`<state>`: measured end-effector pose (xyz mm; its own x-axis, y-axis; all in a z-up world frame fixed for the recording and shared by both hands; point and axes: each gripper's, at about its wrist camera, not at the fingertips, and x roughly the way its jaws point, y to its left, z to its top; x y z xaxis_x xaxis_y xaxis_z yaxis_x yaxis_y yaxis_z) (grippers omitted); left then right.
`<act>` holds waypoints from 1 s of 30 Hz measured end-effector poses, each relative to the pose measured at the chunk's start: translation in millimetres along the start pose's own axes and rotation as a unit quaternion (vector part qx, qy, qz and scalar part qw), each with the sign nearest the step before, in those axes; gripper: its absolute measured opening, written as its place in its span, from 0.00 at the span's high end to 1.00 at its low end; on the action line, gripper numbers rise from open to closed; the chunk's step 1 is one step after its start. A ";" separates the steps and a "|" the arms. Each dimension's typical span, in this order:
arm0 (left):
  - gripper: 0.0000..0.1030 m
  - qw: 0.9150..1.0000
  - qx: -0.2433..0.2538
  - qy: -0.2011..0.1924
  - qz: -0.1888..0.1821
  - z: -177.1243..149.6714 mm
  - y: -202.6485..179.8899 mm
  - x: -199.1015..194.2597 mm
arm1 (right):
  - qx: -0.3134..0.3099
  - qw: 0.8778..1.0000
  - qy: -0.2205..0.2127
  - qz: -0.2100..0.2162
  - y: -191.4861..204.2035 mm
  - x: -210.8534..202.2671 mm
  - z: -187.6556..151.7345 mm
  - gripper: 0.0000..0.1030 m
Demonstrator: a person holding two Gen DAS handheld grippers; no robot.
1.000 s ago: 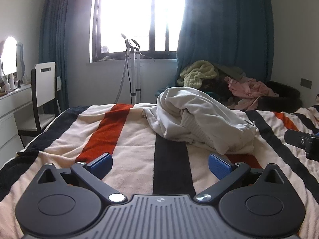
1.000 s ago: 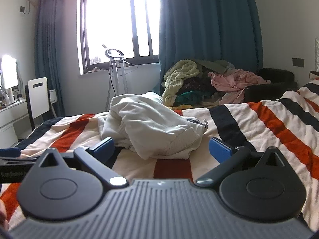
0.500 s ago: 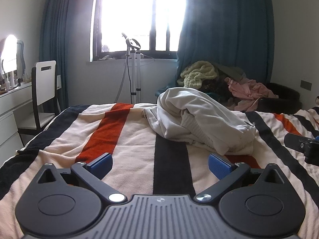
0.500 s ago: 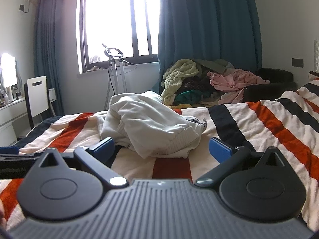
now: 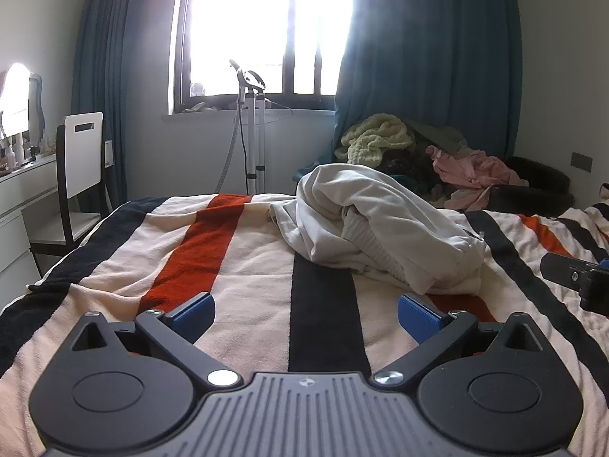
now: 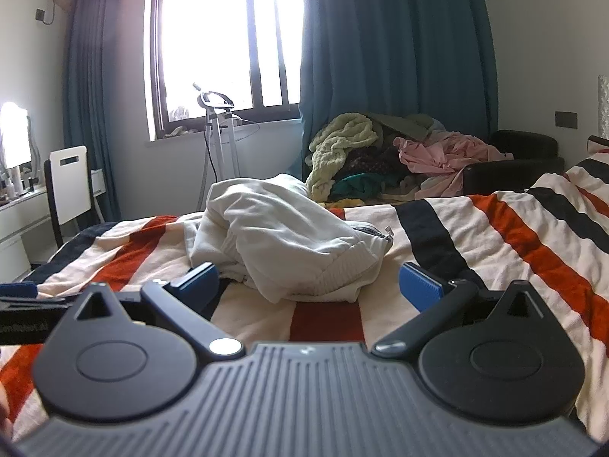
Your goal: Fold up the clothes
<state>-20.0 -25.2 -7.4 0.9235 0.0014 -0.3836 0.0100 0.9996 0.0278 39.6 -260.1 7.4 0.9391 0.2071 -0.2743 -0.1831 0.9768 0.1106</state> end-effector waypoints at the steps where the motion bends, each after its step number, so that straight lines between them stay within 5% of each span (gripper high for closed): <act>1: 0.00 1.000 -0.003 0.002 0.000 3.2 5.0 3.8 | -0.001 1.000 0.000 0.000 0.4 0.3 -0.3 0.00; 11: 0.00 1.000 -0.017 0.002 0.003 2.0 32.6 27.5 | -0.011 1.000 0.000 -0.005 4.3 2.7 -2.4 0.00; 24: 0.00 0.999 -0.029 0.007 -0.043 3.9 30.3 37.7 | -0.018 1.000 0.007 -0.006 4.5 -0.3 -2.5 0.00; 30: 0.00 0.993 -0.094 0.014 -0.068 8.4 47.1 37.2 | 0.014 0.999 0.044 0.009 -2.5 4.9 2.4 0.00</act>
<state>18.0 21.7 -12.5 0.9073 -0.1352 -0.3982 0.0592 0.9785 -0.1974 45.3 -261.6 8.1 0.9066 0.2299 -0.3540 -0.1905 0.9712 0.1430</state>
